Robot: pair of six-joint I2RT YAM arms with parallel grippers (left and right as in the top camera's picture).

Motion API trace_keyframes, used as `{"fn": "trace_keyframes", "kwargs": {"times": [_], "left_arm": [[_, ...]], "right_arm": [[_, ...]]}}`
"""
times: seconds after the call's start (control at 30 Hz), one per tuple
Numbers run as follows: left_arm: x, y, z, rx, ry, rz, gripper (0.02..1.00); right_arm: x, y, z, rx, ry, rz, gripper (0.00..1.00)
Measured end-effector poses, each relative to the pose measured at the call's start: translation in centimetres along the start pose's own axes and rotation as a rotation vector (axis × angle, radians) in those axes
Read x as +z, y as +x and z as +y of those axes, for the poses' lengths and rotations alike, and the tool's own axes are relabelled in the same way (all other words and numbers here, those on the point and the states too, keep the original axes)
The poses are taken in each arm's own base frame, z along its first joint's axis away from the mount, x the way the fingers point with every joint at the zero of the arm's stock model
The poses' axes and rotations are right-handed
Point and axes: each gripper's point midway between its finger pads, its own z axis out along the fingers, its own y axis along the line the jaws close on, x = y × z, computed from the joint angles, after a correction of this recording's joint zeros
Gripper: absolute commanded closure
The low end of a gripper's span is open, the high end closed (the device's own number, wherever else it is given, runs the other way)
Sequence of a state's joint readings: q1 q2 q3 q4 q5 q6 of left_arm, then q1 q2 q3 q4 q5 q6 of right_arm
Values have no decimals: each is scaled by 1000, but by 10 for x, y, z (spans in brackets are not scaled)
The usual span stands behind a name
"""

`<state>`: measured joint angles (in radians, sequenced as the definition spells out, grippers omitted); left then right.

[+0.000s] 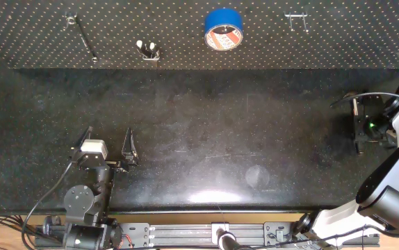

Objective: Place Tools Onto Pegboard

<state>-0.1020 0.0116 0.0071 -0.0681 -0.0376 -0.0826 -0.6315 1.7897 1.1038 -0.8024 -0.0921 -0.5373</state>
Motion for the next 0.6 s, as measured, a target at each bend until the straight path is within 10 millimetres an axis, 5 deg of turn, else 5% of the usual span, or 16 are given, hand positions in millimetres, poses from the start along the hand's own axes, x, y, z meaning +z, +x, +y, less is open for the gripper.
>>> {"fn": "trace_keyframes", "kwargs": {"times": [0.03,0.07,0.37,0.43,0.53,0.57,0.6], "left_arm": [[0,0,0,0,0,0,25],[0,0,0,0,0,0,25],[0,0,0,0,0,0,25],[0,0,0,0,0,0,25],[0,0,0,0,0,1,25],[0,-1,0,0,-1,-2,25],[0,0,0,0,-1,1,25]], "right_arm": [[0,0,0,2,0,0,893],[0,0,0,2,0,0,921],[-1,-3,1,24,-6,-19,925],[-9,-26,7,25,23,-206,925],[-103,-48,24,114,184,-715,925],[-138,-57,52,74,161,-902,925],[-151,-61,70,42,126,-969,925]]}}
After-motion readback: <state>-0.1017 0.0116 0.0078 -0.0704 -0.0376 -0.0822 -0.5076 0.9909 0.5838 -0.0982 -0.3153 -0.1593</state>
